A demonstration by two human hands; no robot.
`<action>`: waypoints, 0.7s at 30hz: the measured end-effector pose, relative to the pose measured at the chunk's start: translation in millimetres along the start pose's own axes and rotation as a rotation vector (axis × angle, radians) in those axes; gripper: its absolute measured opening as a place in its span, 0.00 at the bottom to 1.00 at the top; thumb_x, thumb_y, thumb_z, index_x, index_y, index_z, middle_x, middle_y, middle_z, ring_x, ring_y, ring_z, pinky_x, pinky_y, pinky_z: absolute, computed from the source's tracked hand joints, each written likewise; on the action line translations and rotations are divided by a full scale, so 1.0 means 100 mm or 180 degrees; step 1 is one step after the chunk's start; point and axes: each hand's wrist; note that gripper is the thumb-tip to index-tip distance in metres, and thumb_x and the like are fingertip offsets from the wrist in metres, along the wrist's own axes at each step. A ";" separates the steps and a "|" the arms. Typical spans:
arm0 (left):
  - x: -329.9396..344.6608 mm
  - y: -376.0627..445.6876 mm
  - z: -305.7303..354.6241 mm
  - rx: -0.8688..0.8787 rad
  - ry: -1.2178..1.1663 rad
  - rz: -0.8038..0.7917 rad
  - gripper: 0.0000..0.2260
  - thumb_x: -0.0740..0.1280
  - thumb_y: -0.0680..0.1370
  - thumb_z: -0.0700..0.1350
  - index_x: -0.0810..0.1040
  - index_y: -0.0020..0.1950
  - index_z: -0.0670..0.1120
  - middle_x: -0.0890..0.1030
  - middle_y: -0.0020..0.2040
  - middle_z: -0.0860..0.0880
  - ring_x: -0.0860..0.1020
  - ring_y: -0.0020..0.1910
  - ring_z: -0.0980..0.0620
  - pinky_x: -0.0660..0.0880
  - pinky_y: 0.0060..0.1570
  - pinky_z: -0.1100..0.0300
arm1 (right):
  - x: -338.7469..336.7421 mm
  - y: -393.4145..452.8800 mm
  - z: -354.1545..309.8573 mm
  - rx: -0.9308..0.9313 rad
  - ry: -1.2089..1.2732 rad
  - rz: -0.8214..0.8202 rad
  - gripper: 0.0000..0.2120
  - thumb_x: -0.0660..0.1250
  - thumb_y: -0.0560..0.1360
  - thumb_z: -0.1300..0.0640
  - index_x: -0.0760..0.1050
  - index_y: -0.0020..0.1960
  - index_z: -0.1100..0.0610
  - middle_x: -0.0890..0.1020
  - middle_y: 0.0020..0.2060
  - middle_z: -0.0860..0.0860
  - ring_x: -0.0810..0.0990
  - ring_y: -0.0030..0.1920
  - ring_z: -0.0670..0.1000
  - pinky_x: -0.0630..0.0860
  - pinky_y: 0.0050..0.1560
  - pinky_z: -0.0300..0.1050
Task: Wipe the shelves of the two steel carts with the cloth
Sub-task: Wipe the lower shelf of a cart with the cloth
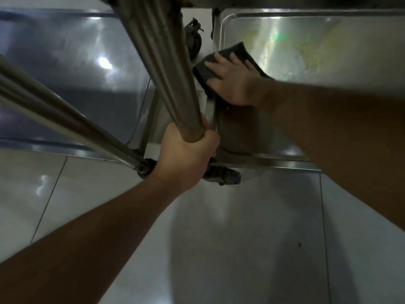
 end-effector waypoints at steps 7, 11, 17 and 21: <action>0.03 -0.02 -0.04 0.0097 0.0121 0.0238 0.06 0.67 0.71 0.40 0.76 0.33 0.43 0.79 0.30 0.46 0.79 0.32 0.46 0.78 0.36 0.52 | 0.52 -1.34 0.04 -0.1275 -0.0433 -0.0119 0.30 0.43 0.81 0.33 0.48 0.83 0.36 0.48 0.84 0.41 0.42 0.84 0.52 0.40 0.80 0.56; 0.03 -0.07 -0.04 0.0165 0.0605 0.0487 0.08 0.68 0.75 0.42 0.80 0.37 0.40 0.82 0.33 0.44 0.82 0.36 0.44 0.80 0.38 0.52 | 0.56 -1.57 0.20 -0.1291 -0.0280 -0.0267 0.32 0.44 0.80 0.32 0.45 0.83 0.36 0.48 0.83 0.37 0.39 0.83 0.46 0.37 0.80 0.51; -0.09 -0.29 -0.07 0.0042 0.1261 0.0450 0.17 0.72 0.73 0.54 0.79 0.56 0.45 0.81 0.45 0.51 0.81 0.43 0.62 0.75 0.40 0.72 | 0.54 -1.86 0.50 -0.1293 -0.0292 -0.0217 0.35 0.45 0.79 0.30 0.48 0.84 0.39 0.50 0.83 0.37 0.41 0.83 0.45 0.39 0.82 0.51; -0.25 -0.52 -0.15 -0.0243 0.2433 0.0471 0.20 0.69 0.70 0.59 0.71 0.56 0.51 0.77 0.50 0.50 0.79 0.45 0.53 0.75 0.40 0.55 | 0.53 -2.12 0.86 -0.1178 -0.0467 -0.0026 0.31 0.51 0.84 0.36 0.48 0.84 0.40 0.50 0.83 0.39 0.43 0.84 0.47 0.41 0.82 0.52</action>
Point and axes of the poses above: each hand's wrist, its own y-axis towards the middle knuckle, its own x-axis out of the palm, z = x × y
